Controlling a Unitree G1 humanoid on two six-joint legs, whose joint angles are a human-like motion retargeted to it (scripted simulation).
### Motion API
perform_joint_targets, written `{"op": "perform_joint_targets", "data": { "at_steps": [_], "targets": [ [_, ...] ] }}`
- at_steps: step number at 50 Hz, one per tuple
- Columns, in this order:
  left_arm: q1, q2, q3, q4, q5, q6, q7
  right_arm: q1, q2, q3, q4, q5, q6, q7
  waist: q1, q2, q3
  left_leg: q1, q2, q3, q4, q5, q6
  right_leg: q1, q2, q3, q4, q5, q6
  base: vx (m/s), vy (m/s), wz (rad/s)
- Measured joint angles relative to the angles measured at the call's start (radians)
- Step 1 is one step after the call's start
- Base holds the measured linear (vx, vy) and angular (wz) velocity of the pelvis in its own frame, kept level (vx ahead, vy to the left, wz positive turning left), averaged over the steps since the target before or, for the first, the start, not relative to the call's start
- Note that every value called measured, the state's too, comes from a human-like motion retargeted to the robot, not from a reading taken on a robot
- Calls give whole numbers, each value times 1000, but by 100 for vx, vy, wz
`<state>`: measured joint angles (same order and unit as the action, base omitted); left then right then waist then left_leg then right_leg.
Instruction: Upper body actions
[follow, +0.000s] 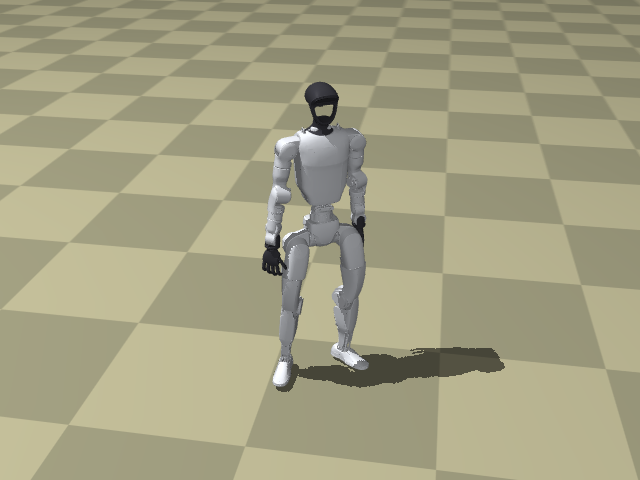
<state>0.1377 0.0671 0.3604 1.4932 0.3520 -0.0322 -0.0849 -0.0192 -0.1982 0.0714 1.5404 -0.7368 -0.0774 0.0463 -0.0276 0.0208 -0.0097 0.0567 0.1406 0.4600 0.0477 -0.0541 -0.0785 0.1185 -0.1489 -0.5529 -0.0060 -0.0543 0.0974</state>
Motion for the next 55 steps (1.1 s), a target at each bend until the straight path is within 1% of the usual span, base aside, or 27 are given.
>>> {"op": "perform_joint_targets", "data": {
  "at_steps": [26, 33, 38, 40, 43, 45, 50, 52, 55],
  "targets": [
    [5, -1, -3, 12, 5, 1, 3, 6, -2, -1, 17, -4, 6, -4, -4, -3, -1, -4, -2, -3, 4, 0, 2, -1, -4, -3, 3, 0, 1, 0, 0, 0],
    [-15, -1, -18, 13, 3, 1, 3, -4, -3, 5, 8, -1, 1, -14, -3, -1, -4, -42, -4, -7, 15, 0, 5, -37, -19, -3, 20, -2, 2, -2, 0, 0],
    [-59, 12, -59, 17, -2, 0, -2, -18, -12, 16, -9, 7, -11, -44, 3, 3, 16, -90, -3, -14, 33, 4, 10, -83, -37, -4, 49, -4, 2, -11, -2, 5],
    [-89, 22, -84, 20, -8, 1, 0, -29, -16, 20, -16, 11, -15, -58, 9, 4, 33, -116, -1, -17, 46, 6, 13, -108, -47, -2, 65, -5, 2, -17, -5, 4],
    [-164, 43, -131, 17, -41, 3, -5, -66, -27, 25, -30, 23, -19, -85, 16, 3, 80, -178, 6, -27, 89, 4, 18, -157, -66, -3, 99, -6, 0, -25, -10, 11],
    [-226, 58, -155, 3, -57, 0, -10, -101, -38, 24, -48, 30, -26, -108, 25, 0, 132, -228, 11, -33, 130, 1, 22, -192, -81, -2, 123, -6, -4, -36, -14, 9],
    [-412, 92, -192, -54, -85, -25, -2, -225, -76, 28, -111, 48, -46, -176, 69, -8, 307, -318, 25, -22, 178, 22, 22, -304, -108, 35, 195, 1, -19, -48, -16, -16],
    [-494, 110, -200, -68, -92, -32, -4, -294, -91, 28, -123, 49, -45, -184, 73, -7, 349, -386, 33, -28, 208, 26, 22, -365, -109, 37, 216, 5, -27, -44, -19, -1],
    [-627, 141, -207, -74, -99, -38, -4, -405, -114, 24, -138, 46, -46, -178, 79, -8, 394, -512, 55, -43, 287, 15, 17, -470, -111, 28, 256, 7, -39, -48, -17, 1]
  ]
}}
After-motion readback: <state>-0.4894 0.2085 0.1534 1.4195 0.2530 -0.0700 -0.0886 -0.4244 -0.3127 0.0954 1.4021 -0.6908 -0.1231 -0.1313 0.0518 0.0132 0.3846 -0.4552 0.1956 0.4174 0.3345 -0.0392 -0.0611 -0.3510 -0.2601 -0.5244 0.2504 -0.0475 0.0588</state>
